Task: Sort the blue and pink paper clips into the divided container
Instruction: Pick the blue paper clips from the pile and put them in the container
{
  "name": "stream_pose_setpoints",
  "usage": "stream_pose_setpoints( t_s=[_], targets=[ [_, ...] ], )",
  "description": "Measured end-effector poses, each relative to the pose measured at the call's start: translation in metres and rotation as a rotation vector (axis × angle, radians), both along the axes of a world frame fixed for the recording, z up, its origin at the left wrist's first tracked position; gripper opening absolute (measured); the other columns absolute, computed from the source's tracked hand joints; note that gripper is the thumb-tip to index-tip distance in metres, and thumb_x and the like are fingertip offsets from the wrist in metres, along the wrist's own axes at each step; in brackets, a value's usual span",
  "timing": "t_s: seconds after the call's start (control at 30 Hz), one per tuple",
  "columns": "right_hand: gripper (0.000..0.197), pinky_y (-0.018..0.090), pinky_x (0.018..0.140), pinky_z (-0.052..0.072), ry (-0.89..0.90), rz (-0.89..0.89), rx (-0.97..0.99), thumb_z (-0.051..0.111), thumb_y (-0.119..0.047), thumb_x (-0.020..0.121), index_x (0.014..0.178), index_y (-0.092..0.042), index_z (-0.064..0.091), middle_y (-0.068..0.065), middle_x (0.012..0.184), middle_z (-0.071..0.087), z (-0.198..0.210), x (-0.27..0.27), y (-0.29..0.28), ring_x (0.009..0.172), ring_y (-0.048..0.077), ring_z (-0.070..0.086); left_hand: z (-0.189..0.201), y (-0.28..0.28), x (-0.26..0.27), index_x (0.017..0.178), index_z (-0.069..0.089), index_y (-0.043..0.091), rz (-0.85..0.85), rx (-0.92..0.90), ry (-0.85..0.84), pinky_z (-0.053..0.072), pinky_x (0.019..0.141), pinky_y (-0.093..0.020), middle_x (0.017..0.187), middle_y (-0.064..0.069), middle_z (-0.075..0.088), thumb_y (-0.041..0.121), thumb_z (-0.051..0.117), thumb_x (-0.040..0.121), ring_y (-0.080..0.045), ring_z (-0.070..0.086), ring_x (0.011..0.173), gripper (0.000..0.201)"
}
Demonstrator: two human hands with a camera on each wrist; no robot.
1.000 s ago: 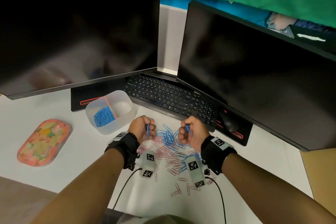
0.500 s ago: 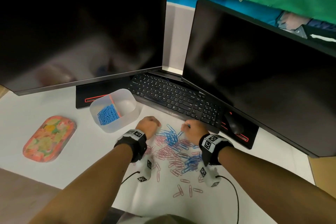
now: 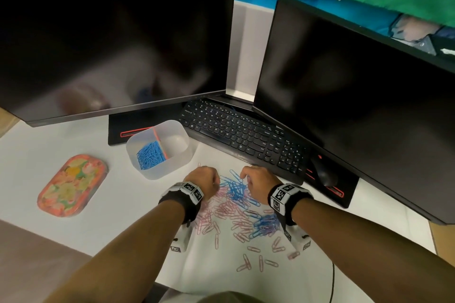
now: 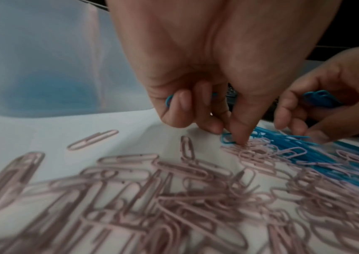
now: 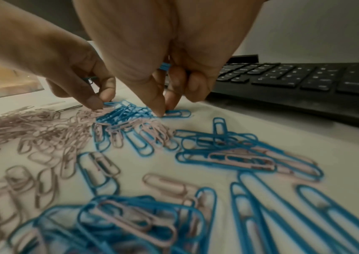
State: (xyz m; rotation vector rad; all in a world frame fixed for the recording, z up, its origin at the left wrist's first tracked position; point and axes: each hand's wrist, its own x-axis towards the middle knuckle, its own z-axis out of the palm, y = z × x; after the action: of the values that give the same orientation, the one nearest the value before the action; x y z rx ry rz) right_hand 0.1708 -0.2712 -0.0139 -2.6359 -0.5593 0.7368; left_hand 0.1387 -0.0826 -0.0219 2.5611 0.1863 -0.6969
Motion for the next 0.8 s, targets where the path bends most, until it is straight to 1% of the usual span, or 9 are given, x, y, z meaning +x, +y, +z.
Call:
stream_pose_setpoints(
  t_s=[0.1,0.23,0.27,0.33,0.4,0.47,0.53,0.63,0.8],
  targets=[
    [0.037,0.033,0.071,0.055,0.030,-0.047,-0.021,0.050,0.006,0.083,0.109,-0.019,0.059,-0.001,0.093,0.058,-0.001,-0.001,-0.006,0.082,0.021,0.062,0.000,0.002,-0.001,0.079,0.062,0.022,0.037,-0.048,0.017,0.052,0.075,-0.029,0.089,0.002,0.068,0.017,0.060,0.080,-0.018,0.062,0.085,0.005],
    [0.030,0.026,0.077,0.052,0.080,-0.130,-0.020,0.049,-0.002,0.088,0.112,-0.016,0.061,0.006,0.111,0.064,-0.001,-0.005,-0.015,0.094,0.021,0.063,0.004,0.007,-0.003,0.077,0.062,0.026,0.102,-0.136,-0.043,0.046,0.072,-0.023,0.085,0.007,0.067,0.014,0.061,0.081,-0.016,0.062,0.083,0.013],
    [0.028,0.024,0.076,0.050,0.094,-0.152,0.002,0.047,-0.005,0.091,0.112,-0.015,0.062,0.006,0.109,0.064,0.002,-0.006,-0.017,0.092,0.019,0.062,0.006,0.008,-0.005,0.083,0.064,0.026,0.122,-0.155,-0.054,0.045,0.074,-0.022,0.086,0.007,0.065,0.013,0.061,0.082,-0.015,0.061,0.083,0.013],
    [0.026,0.020,0.068,0.042,0.150,-0.208,0.074,0.043,-0.008,0.094,0.110,-0.014,0.063,0.004,0.098,0.064,0.007,-0.006,-0.019,0.077,0.013,0.058,0.010,0.010,-0.008,0.101,0.065,0.024,0.142,-0.199,-0.056,0.043,0.079,-0.020,0.092,0.005,0.064,0.013,0.058,0.087,-0.014,0.058,0.085,0.020],
    [0.024,0.023,0.060,0.039,0.240,-0.270,0.159,0.043,-0.012,0.095,0.101,-0.018,0.065,0.008,0.085,0.065,0.010,-0.006,-0.021,0.065,0.015,0.053,0.016,0.011,-0.011,0.106,0.067,0.023,0.169,-0.302,-0.036,0.042,0.079,-0.018,0.094,0.005,0.065,0.010,0.053,0.089,-0.012,0.058,0.084,0.025],
    [0.025,0.028,0.057,0.037,0.339,-0.346,0.246,0.044,-0.014,0.096,0.088,-0.024,0.065,0.012,0.073,0.057,0.014,-0.005,-0.018,0.060,0.020,0.046,0.022,0.012,-0.014,0.092,0.070,0.019,0.306,-0.502,0.003,0.040,0.065,-0.020,0.081,0.008,0.062,0.006,0.048,0.090,-0.007,0.052,0.069,0.026],
    [0.027,0.026,0.052,0.035,0.453,-0.445,0.375,0.043,-0.011,0.097,0.083,-0.020,0.064,0.008,0.063,0.046,0.020,-0.007,-0.008,0.049,0.015,0.041,0.030,0.015,-0.018,0.076,0.066,0.014,0.513,-0.725,0.073,0.027,0.050,-0.020,0.067,0.002,0.047,0.001,0.043,0.087,-0.009,0.035,0.049,0.029],
    [0.027,0.017,0.038,0.028,0.553,-0.510,0.533,0.038,0.000,0.097,0.083,-0.011,0.058,0.005,0.057,0.038,0.034,-0.011,0.013,0.036,0.005,0.035,0.038,0.024,-0.021,0.067,0.055,0.010,0.656,-0.901,0.094,0.018,0.046,-0.017,0.067,-0.004,0.038,0.001,0.036,0.086,-0.011,0.022,0.042,0.028],
    [0.028,0.022,0.043,0.024,0.615,-0.573,0.677,0.039,0.003,0.095,0.081,-0.009,0.060,0.007,0.059,0.041,0.047,-0.014,0.045,0.046,0.011,0.036,0.059,0.044,-0.030,0.070,0.050,0.012,0.786,-1.038,0.063,0.016,0.048,-0.022,0.068,-0.004,0.045,0.007,0.033,0.088,-0.013,0.024,0.047,0.025]
  ],
)
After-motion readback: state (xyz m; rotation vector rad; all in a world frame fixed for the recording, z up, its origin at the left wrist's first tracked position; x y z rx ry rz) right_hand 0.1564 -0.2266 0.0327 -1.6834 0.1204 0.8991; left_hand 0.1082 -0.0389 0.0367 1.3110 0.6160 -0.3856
